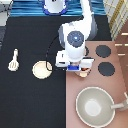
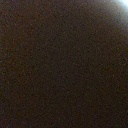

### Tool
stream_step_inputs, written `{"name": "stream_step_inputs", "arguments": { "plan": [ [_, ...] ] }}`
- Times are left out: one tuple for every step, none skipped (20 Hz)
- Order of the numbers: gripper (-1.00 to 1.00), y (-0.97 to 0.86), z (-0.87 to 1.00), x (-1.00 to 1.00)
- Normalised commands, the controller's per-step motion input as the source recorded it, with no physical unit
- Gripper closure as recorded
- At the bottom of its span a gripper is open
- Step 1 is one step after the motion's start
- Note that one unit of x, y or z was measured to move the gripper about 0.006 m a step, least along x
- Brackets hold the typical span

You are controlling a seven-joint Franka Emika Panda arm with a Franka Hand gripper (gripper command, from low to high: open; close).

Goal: Take the lid off the pot, put the pot on the plate, and use the tool to push the pot to the front of the table.

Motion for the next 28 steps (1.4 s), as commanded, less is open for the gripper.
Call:
{"name": "stream_step_inputs", "arguments": {
  "plan": [
    [1.00,0.00,0.00,-0.27],
    [1.00,0.03,0.00,-0.27],
    [1.00,0.03,0.00,-0.29],
    [1.00,0.05,0.03,-0.37],
    [1.00,0.05,0.16,-0.46],
    [1.00,0.04,0.33,-0.49],
    [1.00,0.00,0.54,-0.58],
    [1.00,0.00,0.69,-0.63],
    [1.00,0.00,0.77,-0.65],
    [1.00,-0.07,0.78,-0.69],
    [1.00,-0.21,0.79,-0.75],
    [1.00,-0.24,0.80,-0.77],
    [1.00,-0.30,0.81,-0.75],
    [1.00,-0.32,0.82,-0.74],
    [1.00,-0.33,0.83,-0.74],
    [1.00,-0.37,0.83,-0.71],
    [1.00,-0.41,0.82,-0.69],
    [1.00,-0.45,0.80,-0.67],
    [1.00,-0.47,0.79,-0.66],
    [1.00,-0.48,0.78,-0.65],
    [1.00,-0.52,0.76,-0.61],
    [1.00,-0.57,0.73,-0.56],
    [1.00,-0.57,0.70,-0.55],
    [1.00,-0.65,0.64,-0.46],
    [1.00,-0.71,0.59,-0.39],
    [1.00,-0.75,0.52,-0.33],
    [1.00,-0.79,0.41,-0.28],
    [1.00,-0.82,0.33,-0.24]
  ]
}}
